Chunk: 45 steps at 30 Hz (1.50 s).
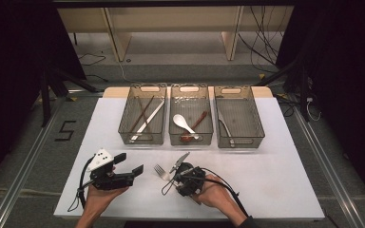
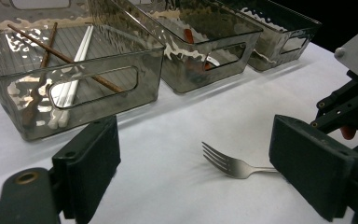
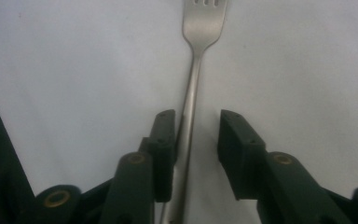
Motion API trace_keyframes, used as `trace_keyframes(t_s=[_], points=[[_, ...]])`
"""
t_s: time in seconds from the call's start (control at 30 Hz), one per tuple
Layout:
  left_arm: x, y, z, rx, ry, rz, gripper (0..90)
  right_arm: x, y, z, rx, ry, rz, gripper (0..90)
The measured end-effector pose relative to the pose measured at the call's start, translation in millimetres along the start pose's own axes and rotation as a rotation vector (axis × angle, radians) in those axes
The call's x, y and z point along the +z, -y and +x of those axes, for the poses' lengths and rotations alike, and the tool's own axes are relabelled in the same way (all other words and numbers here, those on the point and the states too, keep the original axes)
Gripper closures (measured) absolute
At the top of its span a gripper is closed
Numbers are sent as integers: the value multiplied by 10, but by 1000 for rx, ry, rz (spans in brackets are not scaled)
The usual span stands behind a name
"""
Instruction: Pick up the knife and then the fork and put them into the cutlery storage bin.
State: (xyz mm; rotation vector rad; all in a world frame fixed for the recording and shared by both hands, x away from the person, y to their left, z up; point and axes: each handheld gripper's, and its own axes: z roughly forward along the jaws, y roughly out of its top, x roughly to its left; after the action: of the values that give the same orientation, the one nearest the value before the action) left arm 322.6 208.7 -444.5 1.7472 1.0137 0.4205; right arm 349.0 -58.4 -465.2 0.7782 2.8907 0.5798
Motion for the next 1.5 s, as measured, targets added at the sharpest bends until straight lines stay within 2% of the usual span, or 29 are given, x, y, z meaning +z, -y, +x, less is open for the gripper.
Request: trace_keyframes(t_s=[0.13,0.4,0.67,0.93,1.0,1.23,1.5], points=[[-2,0,2,4,2,4,159,-1,-4,-48,15,-13,7,771],[0,-1,-1,6,3,5,159,8,-60,-88,24,-22,44,820],[0,0,0,6,3,5,160,13,-94,-93,-19,-18,62,840],[-2,0,1,3,0,0,159,-1,-98,-138,-13,-44,73,843],[-3,-1,1,3,-1,0,160,-4,-91,-156,-23,-54,74,843],[-4,0,1,1,-2,-1,160,-96,-65,-220,-7,-62,28,844],[-2,0,0,2,-2,1,160,-292,-10,-361,44,-69,-31,843]])
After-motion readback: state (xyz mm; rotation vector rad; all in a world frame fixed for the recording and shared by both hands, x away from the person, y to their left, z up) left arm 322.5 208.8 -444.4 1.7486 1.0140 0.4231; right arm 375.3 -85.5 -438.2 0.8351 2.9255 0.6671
